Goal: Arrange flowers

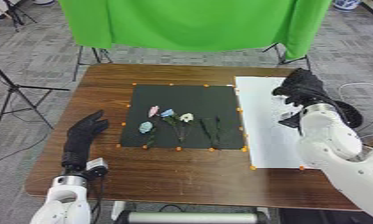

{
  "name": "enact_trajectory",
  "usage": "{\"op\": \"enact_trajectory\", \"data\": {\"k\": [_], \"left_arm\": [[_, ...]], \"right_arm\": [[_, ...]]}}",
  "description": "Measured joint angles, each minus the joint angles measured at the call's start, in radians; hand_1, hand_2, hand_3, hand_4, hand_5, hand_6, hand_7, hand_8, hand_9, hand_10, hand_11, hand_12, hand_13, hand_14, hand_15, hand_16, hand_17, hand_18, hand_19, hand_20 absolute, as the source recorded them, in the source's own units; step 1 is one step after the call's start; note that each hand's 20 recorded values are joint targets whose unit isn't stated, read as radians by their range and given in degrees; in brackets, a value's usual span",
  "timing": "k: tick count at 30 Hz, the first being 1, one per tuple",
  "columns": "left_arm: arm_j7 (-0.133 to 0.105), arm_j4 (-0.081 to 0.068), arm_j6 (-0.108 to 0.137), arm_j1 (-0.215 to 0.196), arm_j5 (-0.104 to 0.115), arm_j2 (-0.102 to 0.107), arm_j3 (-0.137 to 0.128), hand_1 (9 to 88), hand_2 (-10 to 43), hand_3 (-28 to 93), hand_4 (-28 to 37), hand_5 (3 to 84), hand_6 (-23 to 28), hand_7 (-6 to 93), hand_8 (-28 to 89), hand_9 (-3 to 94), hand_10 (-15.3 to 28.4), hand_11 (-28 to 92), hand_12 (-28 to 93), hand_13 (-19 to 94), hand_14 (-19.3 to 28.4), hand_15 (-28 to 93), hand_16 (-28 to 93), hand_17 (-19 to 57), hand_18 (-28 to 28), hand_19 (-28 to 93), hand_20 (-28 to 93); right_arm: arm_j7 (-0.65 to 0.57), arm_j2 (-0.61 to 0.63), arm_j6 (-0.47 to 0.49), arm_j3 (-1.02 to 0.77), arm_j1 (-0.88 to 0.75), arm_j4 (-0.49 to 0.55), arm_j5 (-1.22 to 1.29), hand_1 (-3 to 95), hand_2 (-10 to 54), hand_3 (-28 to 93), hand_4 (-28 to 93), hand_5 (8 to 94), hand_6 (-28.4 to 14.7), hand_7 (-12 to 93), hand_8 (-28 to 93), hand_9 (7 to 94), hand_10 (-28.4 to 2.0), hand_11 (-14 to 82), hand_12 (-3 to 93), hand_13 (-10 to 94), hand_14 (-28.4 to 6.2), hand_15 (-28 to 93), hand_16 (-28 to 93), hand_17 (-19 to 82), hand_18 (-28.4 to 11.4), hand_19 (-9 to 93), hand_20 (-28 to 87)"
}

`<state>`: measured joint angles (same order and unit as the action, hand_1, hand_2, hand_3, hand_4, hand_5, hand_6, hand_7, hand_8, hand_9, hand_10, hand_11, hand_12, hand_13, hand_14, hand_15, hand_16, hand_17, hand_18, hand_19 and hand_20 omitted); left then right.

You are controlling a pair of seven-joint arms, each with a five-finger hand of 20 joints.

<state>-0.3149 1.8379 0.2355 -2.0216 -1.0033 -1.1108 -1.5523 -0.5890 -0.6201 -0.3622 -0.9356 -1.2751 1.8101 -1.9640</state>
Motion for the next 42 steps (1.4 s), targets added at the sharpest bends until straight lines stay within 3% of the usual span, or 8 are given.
{"op": "enact_trajectory", "data": {"k": [7, 17, 37, 42], "left_arm": [[-0.003, -0.01, -0.001, 0.013, 0.0, 0.009, 0.009, 23.1, -9.5, 71, -28.3, 47.3, 0.2, 15.1, -9, 49.9, 13.0, 20, 10, 38, 16.8, 21, -1, 2.3, 15.8, 9, 13], [-0.007, -0.029, -0.002, 0.042, 0.0, 0.013, 0.028, 23.3, -9.5, 71, -28.2, 47.0, 0.2, 14.3, -9, 49.7, 12.9, 19, 10, 38, 16.7, 20, -1, 2.3, 15.7, 8, 13], [-0.007, -0.03, -0.002, 0.044, 0.001, 0.012, 0.028, 23.4, -9.5, 71, -28.0, 47.0, 0.2, 13.7, -8, 49.5, 12.8, 18, 10, 38, 16.6, 19, 0, 2.3, 15.6, 8, 14], [-0.007, -0.031, -0.002, 0.045, 0.001, 0.012, 0.028, 23.2, -9.5, 71, -28.0, 47.0, 0.2, 13.8, -8, 49.5, 12.9, 18, 11, 38, 16.7, 19, 0, 2.3, 15.6, 8, 14]], "right_arm": [[0.14, -0.078, 0.025, 0.305, 0.258, -0.043, 0.023, 58.4, -9.5, 64, -21, 82.2, 1.1, 21, 3, 88.6, -11.0, 4.9, 29.3, 94, -0.9, 62, 29, 67, -12.8, 93, 58], [0.159, -0.25, 0.136, 0.598, 0.462, -0.15, 0.025, 56.7, -9.5, 67, -22, 81.9, 2.0, 21, 2, 88.0, -10.6, 4.8, 28.9, 94, -1.1, 62, 29, 67, -13.0, 93, 59], [0.161, -0.271, 0.198, 0.622, 0.482, -0.219, 0.027, 56.1, -9.5, 67, -23, 80.6, 2.3, 22, 2, 87.0, -10.1, 5.2, 28.7, 93, -1.4, 62, 30, 66, -13.0, 93, 59], [0.158, -0.262, 0.213, 0.614, 0.478, -0.22, 0.027, 52.8, -9.5, 67, -20, 77.0, 3.2, 22, 2, 83.3, -10.1, 8.0, 26.5, 93, -1.5, 62, 30, 65, -13.4, 93, 59]]}}
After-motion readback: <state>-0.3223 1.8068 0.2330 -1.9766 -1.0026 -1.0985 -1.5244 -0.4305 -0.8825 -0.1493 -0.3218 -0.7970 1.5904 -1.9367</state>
